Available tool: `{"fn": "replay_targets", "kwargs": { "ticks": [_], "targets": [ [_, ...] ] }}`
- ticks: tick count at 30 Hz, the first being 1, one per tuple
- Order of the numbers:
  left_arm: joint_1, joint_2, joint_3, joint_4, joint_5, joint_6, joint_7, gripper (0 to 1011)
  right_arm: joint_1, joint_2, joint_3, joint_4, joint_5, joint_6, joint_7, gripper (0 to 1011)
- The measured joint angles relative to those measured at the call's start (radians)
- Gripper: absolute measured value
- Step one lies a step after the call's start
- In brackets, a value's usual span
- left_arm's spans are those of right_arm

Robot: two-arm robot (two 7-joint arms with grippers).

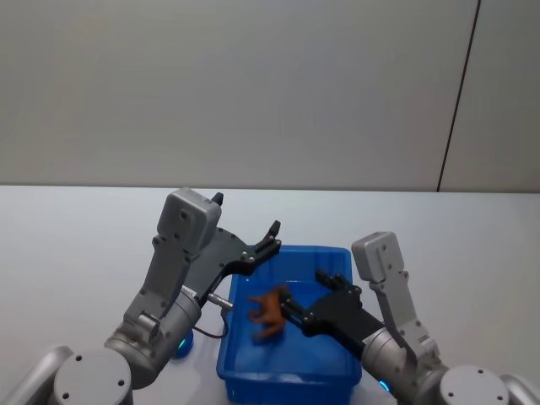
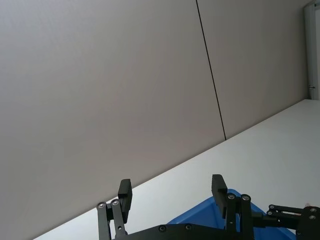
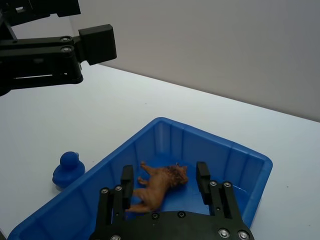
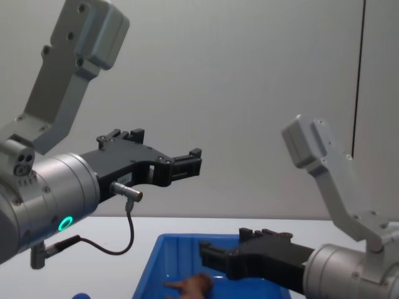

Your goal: Pick up the two dolls from the table and place them into the box.

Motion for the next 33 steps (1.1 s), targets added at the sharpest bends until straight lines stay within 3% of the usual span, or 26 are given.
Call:
{"fn": "replay_targets", "kwargs": {
  "ticks": [11, 24, 33],
  "targets": [
    [0.000, 0.000, 0.000, 0.000, 0.000, 0.000, 0.000, 1003, -0.011, -0.002, -0.002, -0.005, -0.001, 0.006, -0.077, 1001],
    [0.000, 0.000, 0.000, 0.000, 0.000, 0.000, 0.000, 1003, -0.070, 0.025, 0.015, -0.076, 0.006, 0.010, -0.221, 1001],
    [0.000, 0.000, 0.000, 0.000, 0.000, 0.000, 0.000, 1003, -0.127, 0.055, 0.037, -0.140, 0.023, 0.043, -0.332, 1001]
  ]
}}
